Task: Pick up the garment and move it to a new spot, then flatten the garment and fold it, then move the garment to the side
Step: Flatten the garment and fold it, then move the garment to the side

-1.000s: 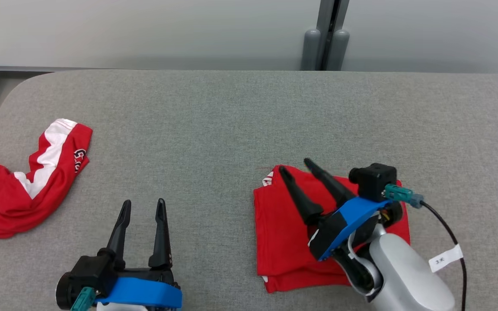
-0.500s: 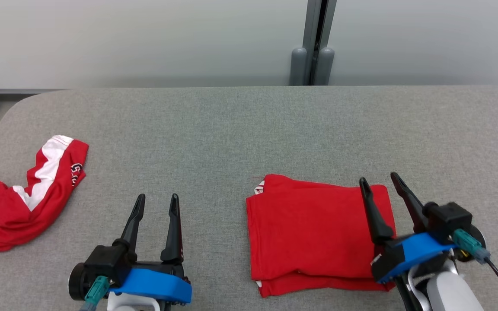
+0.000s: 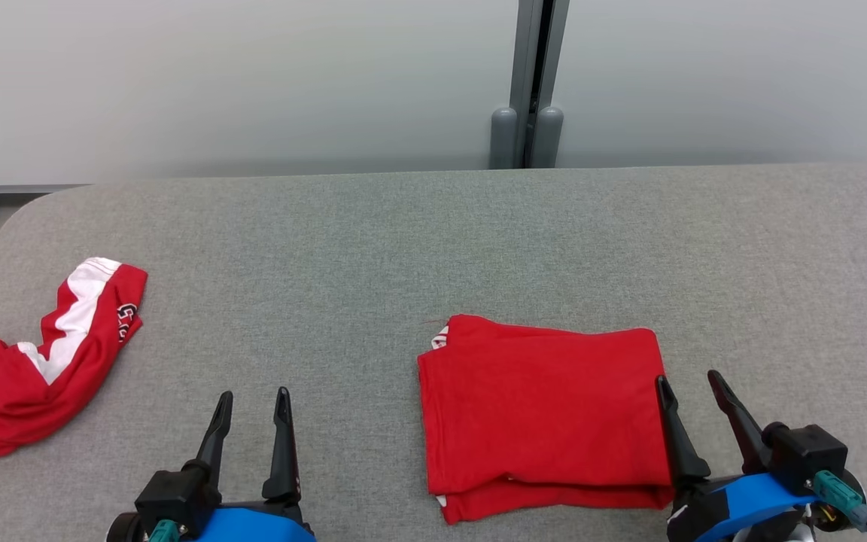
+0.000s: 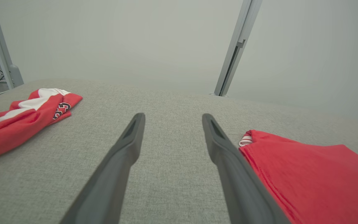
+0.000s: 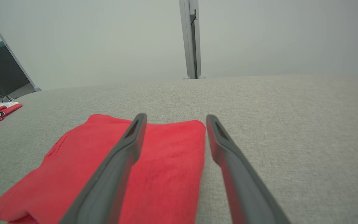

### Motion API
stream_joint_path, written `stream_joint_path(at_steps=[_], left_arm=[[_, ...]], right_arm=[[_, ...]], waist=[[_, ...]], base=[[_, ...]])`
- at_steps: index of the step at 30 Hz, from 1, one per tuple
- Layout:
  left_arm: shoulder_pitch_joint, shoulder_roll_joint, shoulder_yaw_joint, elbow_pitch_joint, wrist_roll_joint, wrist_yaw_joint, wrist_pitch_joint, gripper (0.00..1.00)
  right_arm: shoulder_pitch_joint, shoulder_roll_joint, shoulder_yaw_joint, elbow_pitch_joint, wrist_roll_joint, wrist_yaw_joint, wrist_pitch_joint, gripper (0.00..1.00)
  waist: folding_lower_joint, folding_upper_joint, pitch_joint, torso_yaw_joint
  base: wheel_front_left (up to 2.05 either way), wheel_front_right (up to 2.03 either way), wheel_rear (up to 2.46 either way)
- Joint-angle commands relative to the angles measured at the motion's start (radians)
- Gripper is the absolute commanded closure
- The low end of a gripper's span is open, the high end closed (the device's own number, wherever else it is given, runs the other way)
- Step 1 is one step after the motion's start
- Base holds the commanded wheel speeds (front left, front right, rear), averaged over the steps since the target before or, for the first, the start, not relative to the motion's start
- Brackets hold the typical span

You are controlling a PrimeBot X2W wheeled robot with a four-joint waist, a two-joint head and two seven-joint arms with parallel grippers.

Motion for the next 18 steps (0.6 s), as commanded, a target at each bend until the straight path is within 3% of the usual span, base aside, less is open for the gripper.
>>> stream_joint_path(at_steps=[1, 18], left_arm=[[0.003, 0.005, 0.002, 0.001, 0.006, 0.001, -0.005, 0.00], [-0.006, 0.007, 0.006, 0.005, 0.013, 0.000, -0.005, 0.00]], right_arm=[[0.009, -0.002, 0.001, 0.005, 0.000, 0.000, -0.006, 0.00], [-0.046, -0.002, -0.008, 0.011, -0.040, 0.000, 0.011, 0.00]], waist=[[0.0001, -0.0001, 0.000, -0.001], [0.0001, -0.0001, 0.004, -0.004]], base=[[0.00, 0.00, 0.00], [0.00, 0.00, 0.00]])
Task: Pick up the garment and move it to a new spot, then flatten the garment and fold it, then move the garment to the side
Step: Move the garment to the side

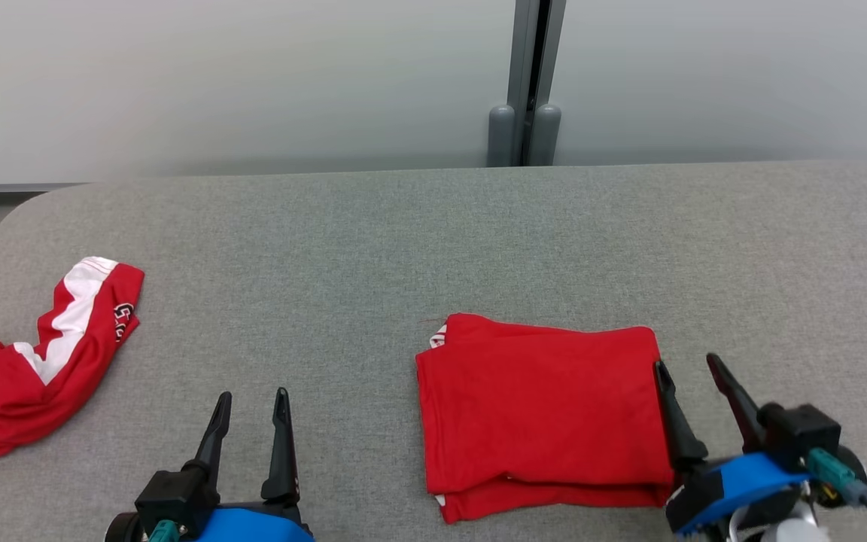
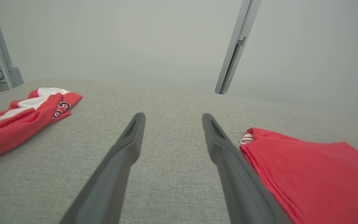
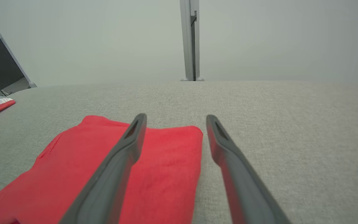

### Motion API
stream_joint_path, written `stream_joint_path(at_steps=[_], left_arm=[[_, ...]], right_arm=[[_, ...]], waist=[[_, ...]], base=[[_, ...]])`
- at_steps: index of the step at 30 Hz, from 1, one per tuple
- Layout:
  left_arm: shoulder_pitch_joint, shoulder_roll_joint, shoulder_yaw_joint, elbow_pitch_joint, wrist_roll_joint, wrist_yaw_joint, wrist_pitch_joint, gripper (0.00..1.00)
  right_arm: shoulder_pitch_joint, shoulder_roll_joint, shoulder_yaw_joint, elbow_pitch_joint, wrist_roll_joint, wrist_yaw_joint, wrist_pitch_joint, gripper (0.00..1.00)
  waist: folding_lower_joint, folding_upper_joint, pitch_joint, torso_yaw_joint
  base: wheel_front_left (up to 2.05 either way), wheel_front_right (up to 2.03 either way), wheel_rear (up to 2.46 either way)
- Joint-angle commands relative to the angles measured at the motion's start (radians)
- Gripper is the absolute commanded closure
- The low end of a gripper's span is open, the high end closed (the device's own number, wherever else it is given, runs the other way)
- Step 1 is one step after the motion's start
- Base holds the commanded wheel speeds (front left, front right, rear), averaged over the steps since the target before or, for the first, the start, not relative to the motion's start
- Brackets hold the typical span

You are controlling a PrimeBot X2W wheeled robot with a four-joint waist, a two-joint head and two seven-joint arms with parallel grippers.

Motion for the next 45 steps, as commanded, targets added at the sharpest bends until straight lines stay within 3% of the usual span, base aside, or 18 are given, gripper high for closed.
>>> stream_joint_path(at_steps=[1, 4, 10, 13, 19, 25, 26, 27, 29, 38, 45], left_arm=[[-0.009, 0.007, 0.004, 0.001, 0.007, 0.002, -0.005, 0.00], [-0.012, 0.011, 0.007, -0.002, 0.011, 0.006, -0.005, 0.00], [-0.018, 0.011, 0.006, -0.008, 0.015, 0.008, -0.005, 0.00], [-0.024, 0.008, 0.003, -0.005, 0.017, 0.008, -0.005, 0.00], [-0.031, 0.004, 0.003, -0.002, 0.021, 0.006, -0.005, 0.00], [-0.046, 0.001, 0.010, -0.006, 0.028, 0.003, -0.005, 0.00], [-0.047, 0.000, 0.011, -0.008, 0.030, 0.003, -0.005, 0.00], [-0.047, -0.001, 0.010, -0.010, 0.031, 0.003, -0.005, 0.00], [-0.051, -0.002, 0.006, -0.015, 0.038, 0.000, -0.005, 0.00], [-0.088, 0.008, 0.012, -0.054, 0.062, -0.005, -0.005, 0.00], [-0.131, 0.040, 0.013, -0.105, 0.084, -0.009, 0.000, 0.00]], right_arm=[[-0.031, -0.002, -0.007, -0.012, -0.017, 0.000, 0.016, 0.00], [-0.060, -0.002, -0.020, -0.017, -0.063, 0.000, 0.111, 0.00], [-0.092, -0.020, -0.057, -0.027, -0.111, 0.000, 0.415, 0.00], [-0.087, -0.033, -0.076, -0.034, -0.087, 0.000, 0.522, 0.00], [-0.100, -0.052, -0.092, -0.016, 0.020, 0.000, 0.659, 0.00], [-0.129, -0.075, -0.050, 0.034, 0.075, 0.000, 0.726, 0.00], [-0.134, -0.077, -0.039, 0.039, 0.083, 0.000, 0.726, 0.50], [-0.140, -0.079, -0.030, 0.042, 0.089, 0.000, 0.726, 0.62], [-0.157, -0.086, -0.022, 0.038, 0.091, 0.000, 0.708, 1.00], [-0.264, -0.113, -0.083, 0.018, 0.051, -0.001, 0.573, 1.00], [-0.336, -0.106, -0.159, 0.027, 0.043, 0.000, 0.480, 1.00]], waist=[[0.0001, 0.0000, 0.004, 0.001], [0.0001, 0.0000, 0.011, 0.004], [0.0001, 0.0000, 0.033, 0.032], [0.0001, 0.0000, 0.048, 0.051], [0.0001, 0.0000, 0.080, 0.084], [0.0001, 0.0000, 0.108, 0.098], [0.0001, 0.0000, 0.112, 0.097], [0.0001, 0.0000, 0.116, 0.094], [0.0001, 0.0000, 0.124, 0.083], [0.0001, 0.0000, 0.187, -0.055], [0.0001, 0.0000, 0.283, -0.256]], base=[[0.00, 0.00, 0.00], [0.00, 0.00, 0.00], [0.00, 0.00, 0.00], [0.00, 0.00, 0.00], [0.00, 0.00, 0.00], [0.00, 0.00, 0.00], [0.00, 0.00, 0.00], [0.00, 0.00, 0.00], [0.00, 0.00, 0.00], [0.00, 0.00, 0.00], [0.00, 0.00, 0.00]])
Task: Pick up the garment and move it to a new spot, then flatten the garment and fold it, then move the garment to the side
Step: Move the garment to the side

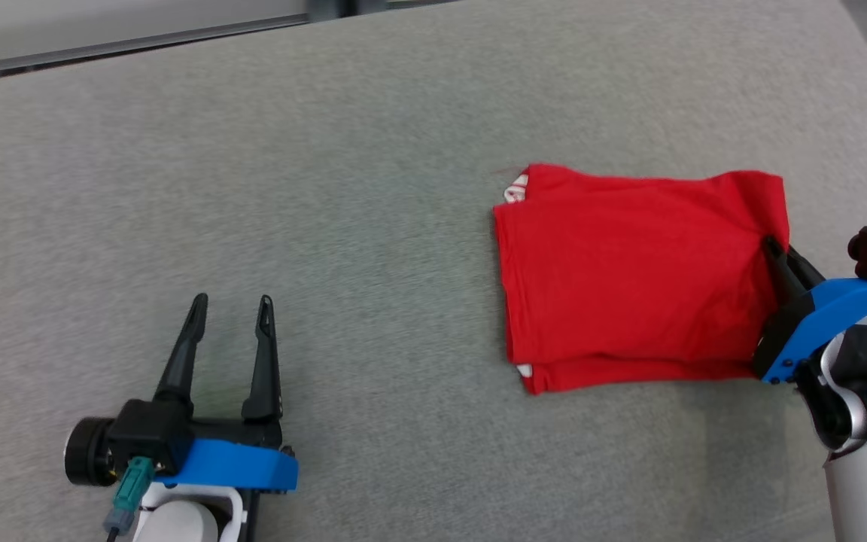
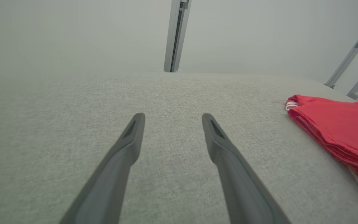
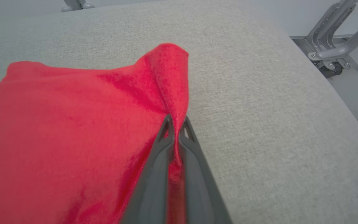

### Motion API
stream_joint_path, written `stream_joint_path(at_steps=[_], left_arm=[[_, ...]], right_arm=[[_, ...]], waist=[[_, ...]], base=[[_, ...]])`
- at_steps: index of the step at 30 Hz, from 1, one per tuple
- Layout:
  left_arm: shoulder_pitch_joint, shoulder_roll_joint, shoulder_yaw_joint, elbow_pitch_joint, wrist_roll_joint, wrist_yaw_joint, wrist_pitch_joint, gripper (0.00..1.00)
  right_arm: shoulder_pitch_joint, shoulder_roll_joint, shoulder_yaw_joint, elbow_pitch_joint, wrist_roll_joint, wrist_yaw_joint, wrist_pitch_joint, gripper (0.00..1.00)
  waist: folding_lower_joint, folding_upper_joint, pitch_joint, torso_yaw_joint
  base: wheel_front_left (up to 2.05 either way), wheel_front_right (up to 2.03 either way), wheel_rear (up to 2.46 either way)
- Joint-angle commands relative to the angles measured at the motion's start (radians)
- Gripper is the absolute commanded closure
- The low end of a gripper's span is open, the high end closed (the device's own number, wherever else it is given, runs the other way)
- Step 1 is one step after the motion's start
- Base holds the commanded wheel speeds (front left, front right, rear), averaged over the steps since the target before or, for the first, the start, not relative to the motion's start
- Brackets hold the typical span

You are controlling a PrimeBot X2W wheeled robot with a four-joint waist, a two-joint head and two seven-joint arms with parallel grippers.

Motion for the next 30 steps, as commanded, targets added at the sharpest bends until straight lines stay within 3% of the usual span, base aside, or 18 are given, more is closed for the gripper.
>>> stream_joint_path(at_steps=[1, 4, 11, 18, 30], left_arm=[[-0.019, 0.011, 0.003, -0.011, 0.008, 0.000, 0.002, 0.00], [-0.043, 0.032, -0.006, -0.041, 0.018, -0.006, 0.028, 0.00], [-0.067, 0.046, -0.027, -0.074, 0.028, -0.014, 0.061, 0.00], [-0.067, 0.051, -0.020, -0.087, 0.016, -0.002, 0.068, 0.00], [-0.044, 0.046, -0.015, -0.096, 0.000, 0.022, 0.058, 0.00]], right_arm=[[-0.022, 0.003, -0.008, 0.003, 0.001, 0.000, -0.011, 1.00], [-0.047, 0.016, -0.031, 0.031, 0.003, 0.000, -0.052, 1.00], [-0.077, 0.031, -0.055, 0.087, -0.005, 0.000, -0.104, 1.00], [-0.175, -0.024, -0.049, 0.137, -0.041, 0.000, -0.112, 1.00], [-0.351, -0.214, -0.124, 0.191, -0.074, 0.000, -0.034, 1.00]], waist=[[-0.0002, 0.0000, -0.002, -0.033], [-0.0002, 0.0000, 0.040, -0.116], [-0.0002, 0.0000, 0.067, -0.153], [-0.0002, 0.0000, 0.075, -0.097], [-0.0002, 0.0000, 0.092, 0.048]], base=[[0.00, 0.00, 0.00], [0.00, 0.00, 0.00], [0.00, 0.00, 0.00], [0.00, 0.00, 0.00], [0.00, 0.00, 0.00]])
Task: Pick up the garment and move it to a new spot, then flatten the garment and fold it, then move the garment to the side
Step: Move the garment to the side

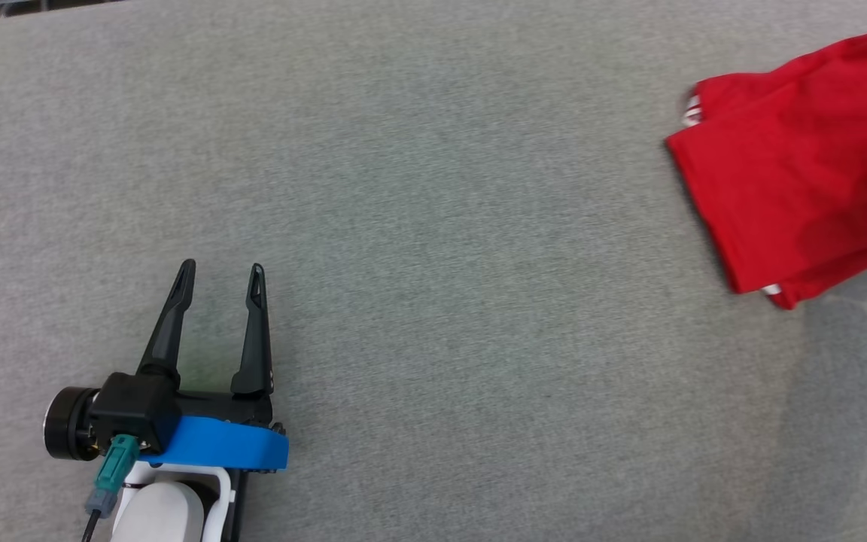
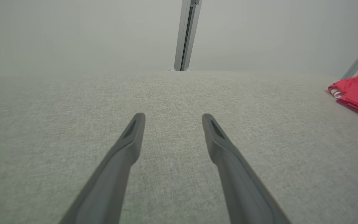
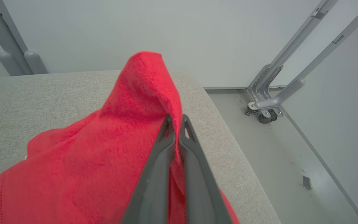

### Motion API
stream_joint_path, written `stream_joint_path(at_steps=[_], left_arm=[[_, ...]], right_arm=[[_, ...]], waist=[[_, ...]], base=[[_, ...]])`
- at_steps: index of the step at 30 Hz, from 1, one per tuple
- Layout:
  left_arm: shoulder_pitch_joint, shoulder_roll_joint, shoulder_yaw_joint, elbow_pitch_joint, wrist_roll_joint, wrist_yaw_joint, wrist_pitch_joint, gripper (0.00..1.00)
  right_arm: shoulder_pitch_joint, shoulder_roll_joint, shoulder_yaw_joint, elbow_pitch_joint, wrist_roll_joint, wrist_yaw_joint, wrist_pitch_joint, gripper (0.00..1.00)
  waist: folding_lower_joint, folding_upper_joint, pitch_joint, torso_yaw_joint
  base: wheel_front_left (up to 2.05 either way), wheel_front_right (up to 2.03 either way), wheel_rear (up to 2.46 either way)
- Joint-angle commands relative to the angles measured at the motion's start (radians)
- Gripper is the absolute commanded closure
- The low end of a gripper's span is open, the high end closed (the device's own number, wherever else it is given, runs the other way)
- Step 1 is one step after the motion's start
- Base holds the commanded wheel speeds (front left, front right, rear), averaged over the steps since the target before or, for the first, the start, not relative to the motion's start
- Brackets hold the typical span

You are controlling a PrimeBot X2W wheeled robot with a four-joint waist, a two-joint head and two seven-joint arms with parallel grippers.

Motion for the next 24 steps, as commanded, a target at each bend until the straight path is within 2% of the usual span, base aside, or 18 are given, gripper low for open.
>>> stream_joint_path(at_steps=[1, 4, 8, 9, 10, 11, 16, 24], left_arm=[[-0.002, 0.001, -0.001, 0.001, -0.002, 0.003, -0.007, 0.00], [-0.006, -0.001, -0.005, 0.008, -0.006, 0.002, -0.013, 0.00], [-0.008, -0.003, -0.008, 0.015, -0.007, 0.005, -0.020, 0.00], [-0.009, -0.003, -0.009, 0.017, -0.008, 0.006, -0.020, 0.00], [-0.010, -0.003, -0.009, 0.020, -0.009, 0.007, -0.021, 0.00], [-0.012, -0.003, -0.010, 0.022, -0.010, 0.007, -0.023, 0.00], [-0.018, -0.005, -0.014, 0.031, -0.014, 0.010, -0.025, 0.00], [-0.002, -0.009, -0.015, 0.052, -0.027, 0.013, -0.035, 0.00]], right_arm=[[-0.014, -0.017, -0.015, 0.007, -0.007, 0.000, 0.003, 1.00], [-0.017, -0.048, -0.057, 0.013, -0.022, 0.000, 0.003, 1.00], [0.001, -0.057, -0.117, 0.026, -0.046, 0.000, -0.010, 1.00], [0.005, -0.059, -0.133, 0.026, -0.058, 0.000, -0.023, 0.72], [0.007, -0.058, -0.152, 0.026, -0.070, 0.000, -0.042, 0.18], [0.007, -0.049, -0.171, 0.030, -0.082, 0.000, -0.063, 0.00], [0.008, -0.006, -0.194, 0.046, -0.103, 0.000, -0.139, 0.00], [0.030, 0.026, -0.062, 0.040, -0.078, 0.000, -0.200, 0.00]], waist=[[0.0000, 0.0000, 0.013, 0.020], [0.0000, 0.0000, 0.017, 0.041], [0.0000, 0.0000, 0.015, 0.056], [0.0000, 0.0000, 0.015, 0.057], [0.0000, 0.0000, 0.014, 0.058], [0.0000, 0.0000, 0.012, 0.059], [0.0000, 0.0000, -0.004, 0.059], [0.0000, 0.0000, -0.079, 0.073]], base=[[0.00, 0.00, 0.00], [0.00, 0.00, 0.00], [0.00, 0.00, 0.00], [0.00, 0.00, 0.00], [0.00, 0.00, 0.00], [0.00, 0.00, 0.00], [0.00, 0.00, 0.00], [0.00, 0.00, 0.00]])
